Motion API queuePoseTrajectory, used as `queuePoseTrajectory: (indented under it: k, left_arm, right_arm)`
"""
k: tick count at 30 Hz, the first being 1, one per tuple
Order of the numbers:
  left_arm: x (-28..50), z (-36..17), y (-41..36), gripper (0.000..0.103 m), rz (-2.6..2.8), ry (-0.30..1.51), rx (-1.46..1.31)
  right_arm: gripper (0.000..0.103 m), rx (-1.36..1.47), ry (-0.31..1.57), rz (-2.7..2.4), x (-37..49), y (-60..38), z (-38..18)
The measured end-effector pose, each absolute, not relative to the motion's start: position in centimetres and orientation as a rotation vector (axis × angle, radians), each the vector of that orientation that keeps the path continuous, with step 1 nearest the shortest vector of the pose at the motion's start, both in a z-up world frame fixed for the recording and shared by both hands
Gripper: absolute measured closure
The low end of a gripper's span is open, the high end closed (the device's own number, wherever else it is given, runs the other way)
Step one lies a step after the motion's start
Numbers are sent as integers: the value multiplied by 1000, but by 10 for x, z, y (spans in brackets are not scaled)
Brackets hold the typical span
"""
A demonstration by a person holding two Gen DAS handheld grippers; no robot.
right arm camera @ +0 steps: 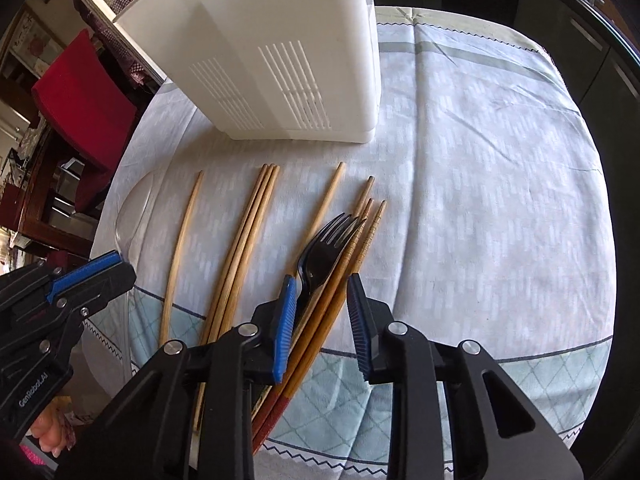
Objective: Organize utensils
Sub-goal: 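Grasp the black fork with the right tool while the left tool holds the spoon, then release the spoon into the white holder with the left tool while the right carries the fork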
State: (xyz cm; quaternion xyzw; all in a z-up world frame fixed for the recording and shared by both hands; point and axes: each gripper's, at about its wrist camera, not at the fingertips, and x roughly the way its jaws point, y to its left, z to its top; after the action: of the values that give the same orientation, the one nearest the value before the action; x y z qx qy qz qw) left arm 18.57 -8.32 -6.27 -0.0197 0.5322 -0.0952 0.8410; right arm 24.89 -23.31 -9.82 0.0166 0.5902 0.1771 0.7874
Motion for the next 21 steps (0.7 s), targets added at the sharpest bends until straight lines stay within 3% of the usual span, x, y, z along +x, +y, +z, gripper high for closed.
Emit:
queuePoseTrajectory:
  k: [9, 13, 21]
  left_arm:
    - [187, -64, -82, 95, -202, 1128, -33]
    - [188, -67, -82, 95, -204, 1132, -30]
    - [188, -63, -76, 95, -199, 1120, -37]
  right_arm:
    - [76, 139, 1322, 398, 267, -238, -113]
    - [94, 114, 1305, 378, 272, -233, -114]
    - [98, 119, 1231, 440, 263, -223, -94]
